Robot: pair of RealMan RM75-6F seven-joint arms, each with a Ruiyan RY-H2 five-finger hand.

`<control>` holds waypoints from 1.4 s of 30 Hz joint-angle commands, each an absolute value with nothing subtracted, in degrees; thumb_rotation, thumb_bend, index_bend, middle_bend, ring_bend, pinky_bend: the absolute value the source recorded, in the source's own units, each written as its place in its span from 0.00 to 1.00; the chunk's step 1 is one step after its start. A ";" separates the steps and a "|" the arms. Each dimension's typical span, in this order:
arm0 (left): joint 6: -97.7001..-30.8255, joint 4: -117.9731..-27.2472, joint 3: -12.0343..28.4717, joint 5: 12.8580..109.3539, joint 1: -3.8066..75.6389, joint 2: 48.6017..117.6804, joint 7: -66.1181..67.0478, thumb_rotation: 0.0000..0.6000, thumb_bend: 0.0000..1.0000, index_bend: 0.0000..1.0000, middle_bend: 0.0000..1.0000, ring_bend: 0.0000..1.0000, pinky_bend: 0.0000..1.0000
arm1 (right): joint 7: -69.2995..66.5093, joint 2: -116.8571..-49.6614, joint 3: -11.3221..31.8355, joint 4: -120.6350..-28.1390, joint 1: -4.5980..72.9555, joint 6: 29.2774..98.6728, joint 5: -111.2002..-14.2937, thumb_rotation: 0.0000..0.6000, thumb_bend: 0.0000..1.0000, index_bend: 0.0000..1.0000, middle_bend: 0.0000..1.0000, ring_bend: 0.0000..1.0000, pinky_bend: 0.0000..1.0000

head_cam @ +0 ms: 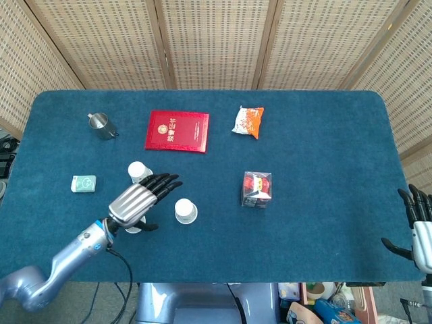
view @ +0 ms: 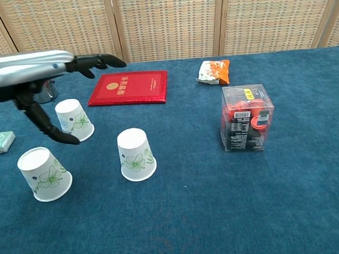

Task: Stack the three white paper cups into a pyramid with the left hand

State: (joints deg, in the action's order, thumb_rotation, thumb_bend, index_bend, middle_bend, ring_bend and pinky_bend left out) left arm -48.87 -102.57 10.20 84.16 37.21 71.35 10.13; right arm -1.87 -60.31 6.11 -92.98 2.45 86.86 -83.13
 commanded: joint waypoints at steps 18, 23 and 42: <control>-45.74 -92.13 9.70 63.63 47.32 86.59 25.65 1.00 0.03 0.28 0.31 0.30 0.33 | -5.10 -59.56 6.79 -92.04 2.69 85.69 -81.61 1.00 0.00 0.00 0.00 0.00 0.00; -47.88 -90.90 9.71 59.06 48.09 89.05 28.24 1.00 0.03 0.34 0.39 0.37 0.39 | -5.63 -59.62 6.85 -91.83 2.87 85.32 -81.48 1.00 0.00 0.00 0.00 0.00 0.00; -50.63 -95.31 8.07 56.65 47.74 84.79 27.23 1.00 0.06 0.51 0.53 0.49 0.45 | -6.11 -59.45 6.40 -91.97 3.02 84.51 -81.69 1.00 0.00 0.00 0.00 0.00 0.00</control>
